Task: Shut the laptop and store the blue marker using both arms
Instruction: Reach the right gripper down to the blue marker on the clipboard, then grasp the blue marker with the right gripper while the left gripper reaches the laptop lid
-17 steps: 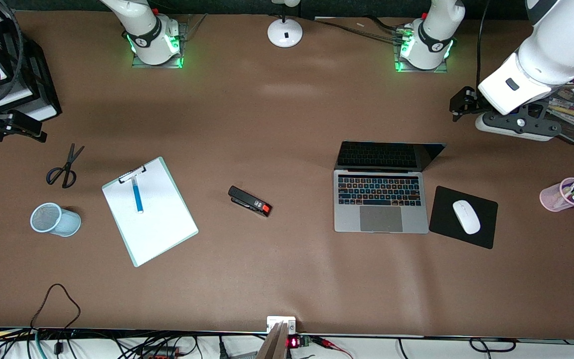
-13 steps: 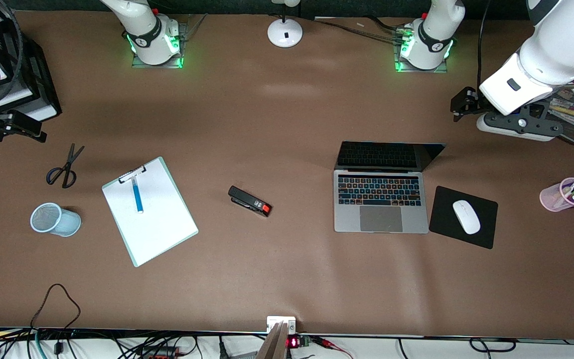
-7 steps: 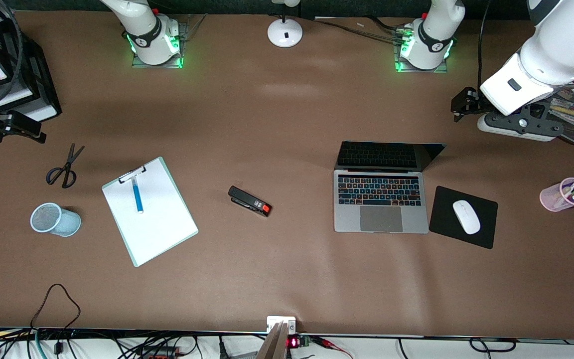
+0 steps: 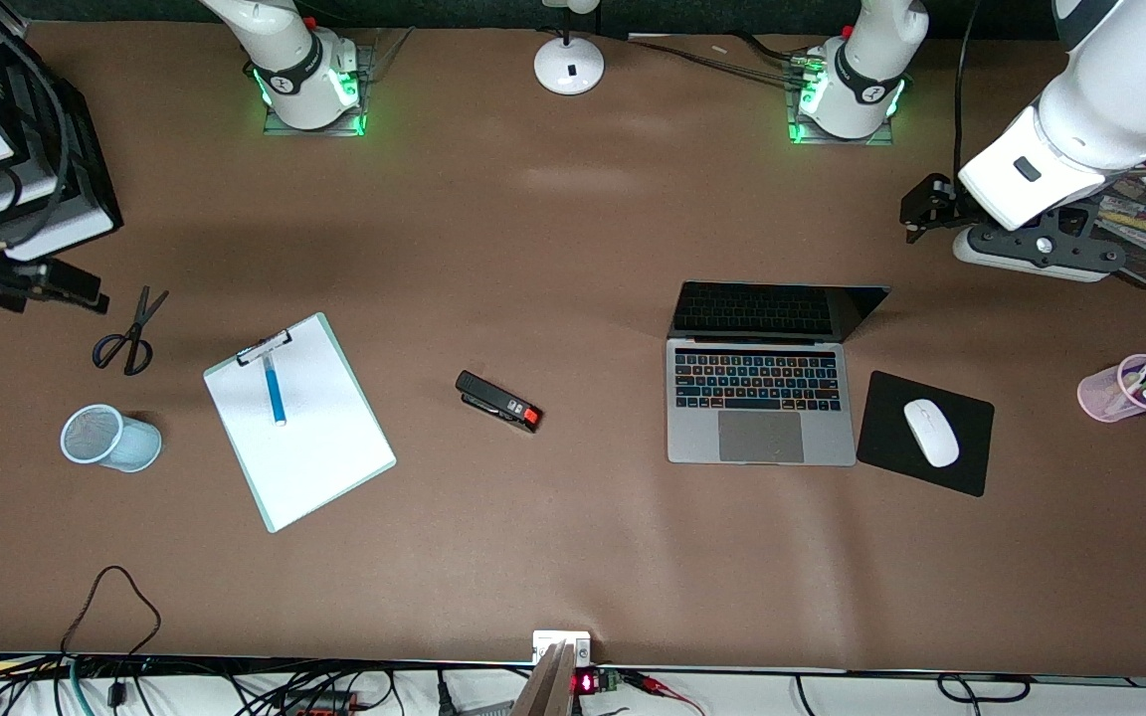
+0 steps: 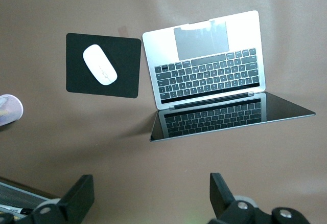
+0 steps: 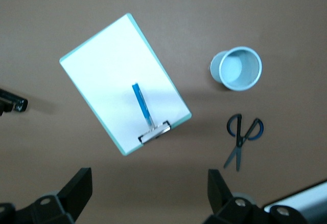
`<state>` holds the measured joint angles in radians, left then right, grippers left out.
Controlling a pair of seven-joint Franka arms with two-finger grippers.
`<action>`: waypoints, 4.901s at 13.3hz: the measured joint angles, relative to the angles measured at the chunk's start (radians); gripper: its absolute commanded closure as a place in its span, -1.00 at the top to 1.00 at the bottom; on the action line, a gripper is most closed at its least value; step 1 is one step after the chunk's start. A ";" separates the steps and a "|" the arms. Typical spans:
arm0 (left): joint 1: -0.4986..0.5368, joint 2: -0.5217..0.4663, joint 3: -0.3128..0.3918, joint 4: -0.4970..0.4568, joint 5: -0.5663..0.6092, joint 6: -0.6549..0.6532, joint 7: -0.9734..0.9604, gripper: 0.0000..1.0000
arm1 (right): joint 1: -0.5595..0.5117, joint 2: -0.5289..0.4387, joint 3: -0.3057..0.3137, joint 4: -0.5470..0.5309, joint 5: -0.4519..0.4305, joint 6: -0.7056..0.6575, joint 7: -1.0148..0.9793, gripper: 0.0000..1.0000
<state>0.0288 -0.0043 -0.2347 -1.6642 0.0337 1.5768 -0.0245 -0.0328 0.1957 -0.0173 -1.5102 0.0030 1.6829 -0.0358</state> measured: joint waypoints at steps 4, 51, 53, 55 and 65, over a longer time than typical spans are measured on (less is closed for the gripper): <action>0.000 0.000 0.000 0.000 0.000 -0.003 0.000 1.00 | 0.001 0.055 0.002 -0.001 0.023 0.046 0.000 1.00; -0.007 0.042 -0.110 -0.164 -0.139 0.038 -0.184 -1.00 | 0.113 0.470 -0.002 -0.176 -0.072 0.529 -0.143 0.37; -0.011 0.021 -0.165 -0.265 -0.139 0.142 -0.217 -1.00 | 0.113 0.475 -0.002 -0.176 -0.075 0.529 -0.149 0.31; -0.012 -0.004 -0.201 -0.359 -0.139 0.242 -0.250 -1.00 | 0.113 0.477 -0.002 -0.176 -0.077 0.531 -0.164 0.30; -0.003 -0.002 -0.216 -0.564 -0.078 0.581 -0.266 -1.00 | 0.114 0.496 -0.002 -0.176 -0.077 0.549 -0.181 -0.01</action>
<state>0.0259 -0.0058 -0.4507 -2.2287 -0.0443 2.1574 -0.2902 0.0807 0.6917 -0.0190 -1.6862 -0.0744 2.2321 -0.2170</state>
